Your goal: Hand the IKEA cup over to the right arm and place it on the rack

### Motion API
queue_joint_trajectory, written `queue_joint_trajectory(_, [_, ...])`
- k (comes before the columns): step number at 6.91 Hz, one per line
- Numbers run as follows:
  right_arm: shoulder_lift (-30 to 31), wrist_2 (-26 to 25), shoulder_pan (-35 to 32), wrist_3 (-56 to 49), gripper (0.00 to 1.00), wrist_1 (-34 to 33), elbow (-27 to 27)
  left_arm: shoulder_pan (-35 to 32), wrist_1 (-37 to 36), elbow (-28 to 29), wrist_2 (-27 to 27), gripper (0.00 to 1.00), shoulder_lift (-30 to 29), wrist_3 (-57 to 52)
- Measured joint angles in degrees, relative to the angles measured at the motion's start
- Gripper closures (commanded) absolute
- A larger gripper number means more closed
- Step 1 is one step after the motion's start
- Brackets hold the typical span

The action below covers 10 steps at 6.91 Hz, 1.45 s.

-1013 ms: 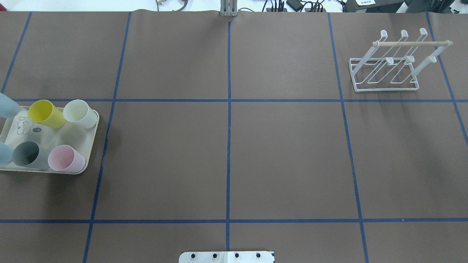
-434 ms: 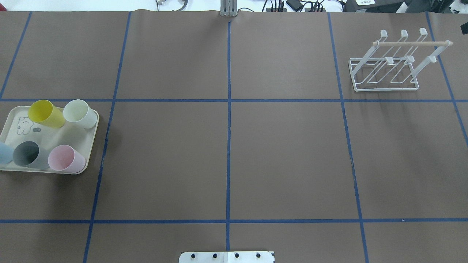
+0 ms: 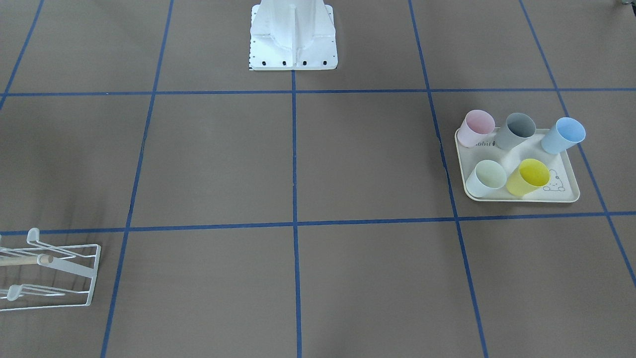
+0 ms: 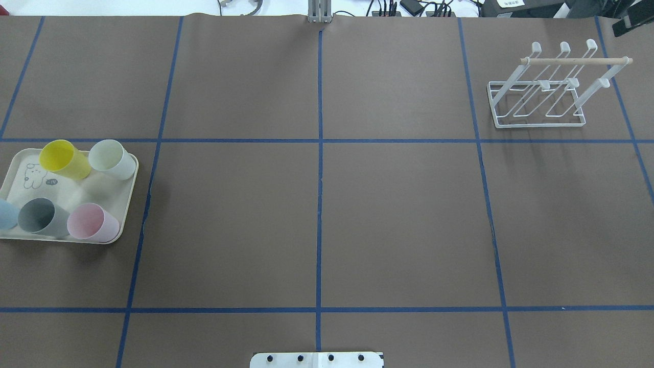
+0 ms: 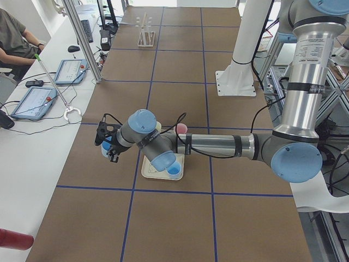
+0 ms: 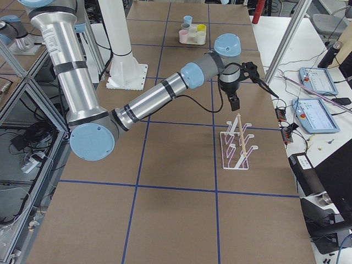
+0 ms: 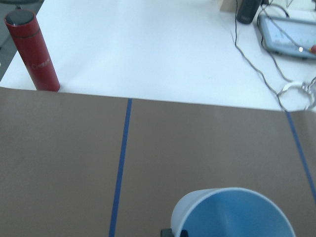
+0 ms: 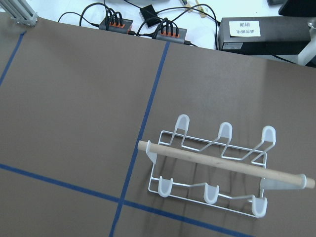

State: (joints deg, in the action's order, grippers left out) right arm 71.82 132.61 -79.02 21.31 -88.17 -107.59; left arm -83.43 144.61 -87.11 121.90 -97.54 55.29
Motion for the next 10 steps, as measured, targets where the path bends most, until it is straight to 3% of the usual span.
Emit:
queue_joint_trajectory(3, [-4.43,-8.60,9.92,31.71,0.00,17.39,1.06,6.72,4.29,-7.46,-2.08,1.00,-0.79,26.16])
queue_joint_trajectory(5, [-8.11,-16.00,16.90,51.87,0.00,27.84,1.17,13.09,14.16,-9.18,-4.59,1.00,-2.12,46.95])
queue_joint_trajectory(8, [-10.29,-30.68,27.92,71.66,0.00,44.05,1.17,26.88,24.90,-9.19,-19.45,1.00,-5.75,71.63])
queue_joint_trajectory(10, [-10.46,-35.72,32.36,76.77,0.01,50.61,1.28,33.38,29.13,-8.61,-27.84,1.00,-9.95,86.08])
